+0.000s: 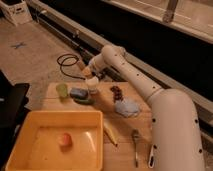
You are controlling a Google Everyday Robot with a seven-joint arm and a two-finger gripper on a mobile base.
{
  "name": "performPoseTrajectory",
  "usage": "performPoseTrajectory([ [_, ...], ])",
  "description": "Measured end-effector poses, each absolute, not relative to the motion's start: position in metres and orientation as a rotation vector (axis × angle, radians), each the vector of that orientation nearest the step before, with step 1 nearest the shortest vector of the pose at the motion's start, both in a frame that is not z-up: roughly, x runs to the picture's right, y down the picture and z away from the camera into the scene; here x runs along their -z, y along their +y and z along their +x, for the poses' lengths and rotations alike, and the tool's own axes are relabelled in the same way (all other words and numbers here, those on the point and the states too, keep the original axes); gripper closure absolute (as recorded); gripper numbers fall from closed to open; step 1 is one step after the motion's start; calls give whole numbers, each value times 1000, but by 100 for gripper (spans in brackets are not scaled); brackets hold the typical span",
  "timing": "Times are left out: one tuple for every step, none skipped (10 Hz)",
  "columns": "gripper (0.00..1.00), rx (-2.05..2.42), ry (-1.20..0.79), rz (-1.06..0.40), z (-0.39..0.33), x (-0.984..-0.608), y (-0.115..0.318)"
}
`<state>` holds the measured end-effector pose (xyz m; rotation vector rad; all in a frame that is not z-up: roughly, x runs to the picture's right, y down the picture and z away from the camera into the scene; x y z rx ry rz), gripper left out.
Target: Place eraser in paper cup
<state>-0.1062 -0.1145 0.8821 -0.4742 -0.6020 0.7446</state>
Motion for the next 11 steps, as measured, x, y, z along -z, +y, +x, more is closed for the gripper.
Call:
performPoseTrajectory([
  [100,-748,-617,-476,-108,-885,-114],
  [100,-751,-630,-477,-110,-888,-113],
  [100,-754,-639,-479,-111,-891,-113],
  [100,-759,-651,-482,-113,-894,-110],
  [100,-763,-657,-485,-114,-897,-108],
  [100,-767,-664,-487,-115,-900,-106],
  [100,-775,-673,-490,-116,-904,-104],
  [100,-783,-678,-494,-116,-909,-100],
  [100,-791,-683,-496,-116,-913,-98],
  [100,-798,-687,-498,-115,-916,-96],
  [100,-806,-690,-498,-113,-919,-94],
])
